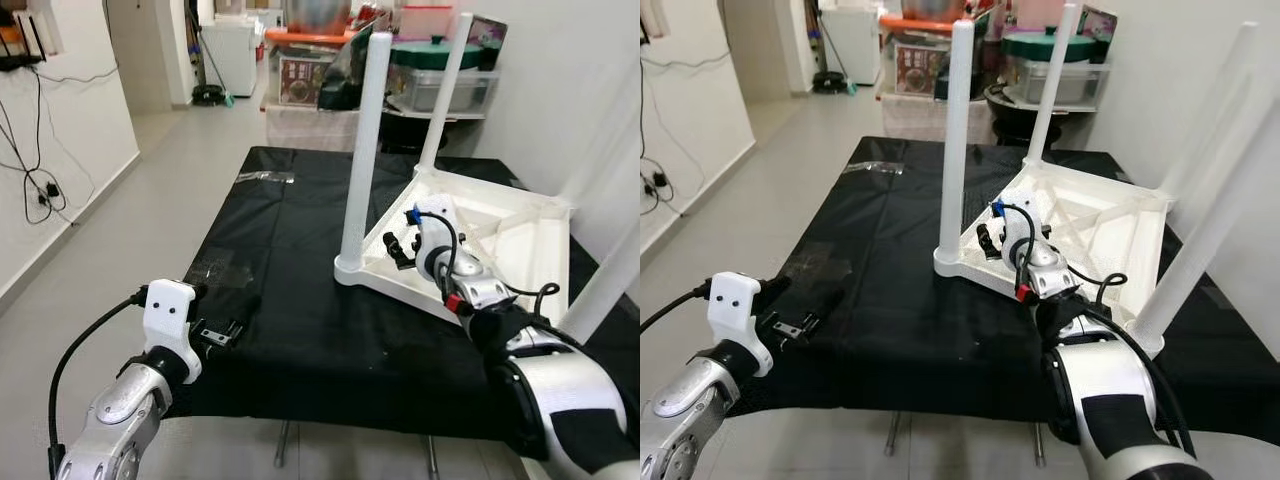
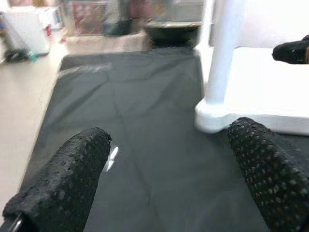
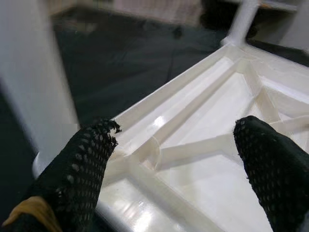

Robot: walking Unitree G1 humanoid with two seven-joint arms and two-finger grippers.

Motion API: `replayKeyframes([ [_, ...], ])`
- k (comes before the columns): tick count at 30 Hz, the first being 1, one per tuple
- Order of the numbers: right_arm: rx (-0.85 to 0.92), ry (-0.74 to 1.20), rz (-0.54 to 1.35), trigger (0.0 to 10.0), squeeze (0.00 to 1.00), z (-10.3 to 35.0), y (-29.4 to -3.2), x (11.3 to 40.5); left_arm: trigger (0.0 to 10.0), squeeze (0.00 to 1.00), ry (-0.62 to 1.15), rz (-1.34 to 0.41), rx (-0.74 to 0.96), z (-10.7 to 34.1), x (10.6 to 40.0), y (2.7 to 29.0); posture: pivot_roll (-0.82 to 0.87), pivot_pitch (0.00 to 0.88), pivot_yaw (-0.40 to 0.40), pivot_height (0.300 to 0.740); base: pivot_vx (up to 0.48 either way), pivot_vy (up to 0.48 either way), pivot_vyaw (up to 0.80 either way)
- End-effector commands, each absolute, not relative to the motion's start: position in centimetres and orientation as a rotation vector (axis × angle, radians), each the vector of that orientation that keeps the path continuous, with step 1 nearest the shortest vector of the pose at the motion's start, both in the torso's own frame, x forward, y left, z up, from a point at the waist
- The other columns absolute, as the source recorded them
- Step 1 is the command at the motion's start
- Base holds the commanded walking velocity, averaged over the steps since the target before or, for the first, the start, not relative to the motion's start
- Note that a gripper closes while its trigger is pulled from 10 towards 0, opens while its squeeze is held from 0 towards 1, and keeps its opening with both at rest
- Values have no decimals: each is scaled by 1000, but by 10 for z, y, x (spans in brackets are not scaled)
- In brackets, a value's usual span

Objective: Building children table

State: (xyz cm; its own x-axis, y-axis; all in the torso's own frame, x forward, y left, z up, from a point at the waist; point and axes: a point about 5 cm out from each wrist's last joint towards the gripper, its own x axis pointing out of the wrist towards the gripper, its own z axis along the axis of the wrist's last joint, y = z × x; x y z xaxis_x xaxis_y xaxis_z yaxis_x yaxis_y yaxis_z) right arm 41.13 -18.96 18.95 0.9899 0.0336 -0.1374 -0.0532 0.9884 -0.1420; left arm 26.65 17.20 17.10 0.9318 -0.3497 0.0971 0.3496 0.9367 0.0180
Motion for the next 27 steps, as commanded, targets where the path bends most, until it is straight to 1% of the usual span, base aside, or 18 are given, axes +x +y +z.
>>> replayKeyframes([
  [1,-116,129,21,10000,0,183,-196,408,10000,0,-108,-375,-7,171,269,168,101,0,-37,740,386,0,0],
  [4,-71,112,21,10000,0,180,-194,407,10000,0,-110,-377,-9,172,270,167,97,0,-34,740,398,0,-800],
  [6,-77,98,20,10000,0,179,-192,406,10000,0,-111,-380,-10,172,270,167,97,0,-34,740,398,0,-800],
  [9,-103,92,42,10000,0,171,-182,403,10000,0,-117,-392,-3,172,271,166,93,0,-33,740,412,0,0],
  [14,-114,75,76,10000,0,170,-176,402,10000,0,-117,-398,-9,173,270,165,94,0,-39,740,0,0,0],
  [18,-152,25,179,10000,0,177,-173,400,10000,0,-116,-402,-8,171,267,162,93,0,-44,740,0,0,0],
  [19,-152,25,179,10000,0,177,-173,400,10000,0,-116,-402,-8,171,267,162,93,0,-44,740,0,0,0],
  [22,-197,-36,309,10000,0,192,-181,397,10000,0,-106,-405,-7,169,264,160,92,0,-50,740,0,0,0],
  [23,-221,-25,397,10000,0,194,-185,393,10000,0,-103,-404,-9,168,263,159,91,0,-51,740,0,0,0],
  [24,-221,-25,397,10000,0,194,-185,393,10000,0,-103,-404,-9,168,263,159,91,0,-51,740,0,0,0],
  [27,-311,11,620,10000,0,194,-193,380,10000,0,-99,-402,-13,166,262,160,88,0,-53,740,0,0,0],
])
